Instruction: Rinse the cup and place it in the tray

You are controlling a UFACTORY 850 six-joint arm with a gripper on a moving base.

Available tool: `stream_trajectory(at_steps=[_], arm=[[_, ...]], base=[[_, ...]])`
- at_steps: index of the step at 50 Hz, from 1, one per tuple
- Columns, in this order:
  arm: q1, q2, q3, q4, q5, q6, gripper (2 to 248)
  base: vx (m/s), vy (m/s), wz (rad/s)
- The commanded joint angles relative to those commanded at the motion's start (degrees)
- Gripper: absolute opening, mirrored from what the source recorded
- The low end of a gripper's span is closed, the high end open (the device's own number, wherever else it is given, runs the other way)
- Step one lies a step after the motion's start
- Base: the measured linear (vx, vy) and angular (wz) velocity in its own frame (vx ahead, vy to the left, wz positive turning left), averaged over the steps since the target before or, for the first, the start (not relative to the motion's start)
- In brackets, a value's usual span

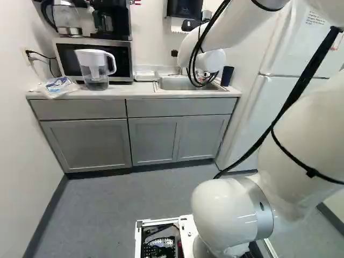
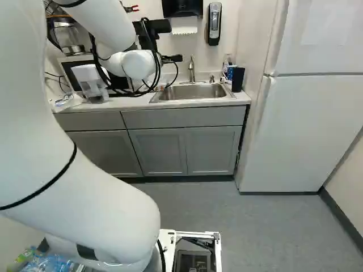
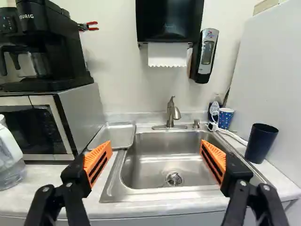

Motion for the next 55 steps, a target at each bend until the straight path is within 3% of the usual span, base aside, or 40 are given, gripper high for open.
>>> stream_trajectory(at_steps=[55], arm=[[0.00,-2.02,-8.43,0.00,-9.08,0.00,247]], base=[[0.000,0.000,0.000]])
